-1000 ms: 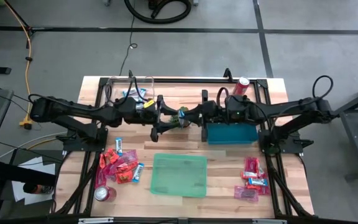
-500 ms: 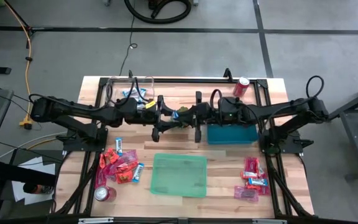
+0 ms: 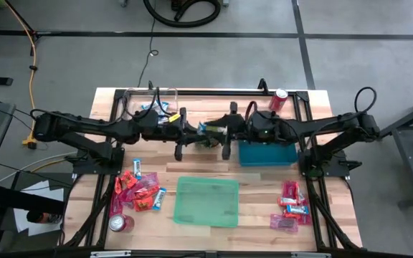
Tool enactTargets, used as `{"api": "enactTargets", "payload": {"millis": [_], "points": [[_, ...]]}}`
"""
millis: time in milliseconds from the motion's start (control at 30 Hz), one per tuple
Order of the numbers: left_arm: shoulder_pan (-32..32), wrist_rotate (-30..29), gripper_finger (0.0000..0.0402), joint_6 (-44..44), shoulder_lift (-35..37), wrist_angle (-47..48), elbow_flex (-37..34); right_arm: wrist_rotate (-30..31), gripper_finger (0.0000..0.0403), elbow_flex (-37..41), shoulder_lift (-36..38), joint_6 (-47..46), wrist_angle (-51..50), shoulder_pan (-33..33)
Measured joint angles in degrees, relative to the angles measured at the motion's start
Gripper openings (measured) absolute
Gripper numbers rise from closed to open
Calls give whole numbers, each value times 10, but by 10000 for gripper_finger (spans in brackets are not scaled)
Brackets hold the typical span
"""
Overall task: Sort candy
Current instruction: Put the white chocolate bar into the transparent bin
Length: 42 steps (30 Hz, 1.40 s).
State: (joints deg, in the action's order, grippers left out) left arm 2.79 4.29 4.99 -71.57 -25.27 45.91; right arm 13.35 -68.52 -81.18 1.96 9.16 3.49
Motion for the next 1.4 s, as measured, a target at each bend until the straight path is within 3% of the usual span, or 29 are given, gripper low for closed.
{"api": "enactTargets", "payload": {"millis": [133,300,367,500,633,733,867,1067,1400], "points": [[30,-61,8,-7,48,111,-1,82,176,-27,27,0,-74,0],[102,-295,8,24,128,292,0,147,229,-71,55,-23,-224,0],[152,-343,8,70,141,369,0,152,237,-83,65,-40,-276,-1],[278,-275,8,159,128,503,0,159,239,-86,74,-72,-345,-1],[378,-230,8,173,55,595,-1,181,240,-86,76,-104,-395,-1],[418,-175,8,174,9,619,-1,194,240,-86,75,-124,-425,-1],[430,-119,23,165,-37,636,-1,203,240,-86,75,-144,-447,-1],[430,-154,89,134,-62,668,-1,207,240,-86,75,-160,-463,-1],[429,-171,201,175,17,670,-1,216,240,-86,75,-144,-480,-1]]}}
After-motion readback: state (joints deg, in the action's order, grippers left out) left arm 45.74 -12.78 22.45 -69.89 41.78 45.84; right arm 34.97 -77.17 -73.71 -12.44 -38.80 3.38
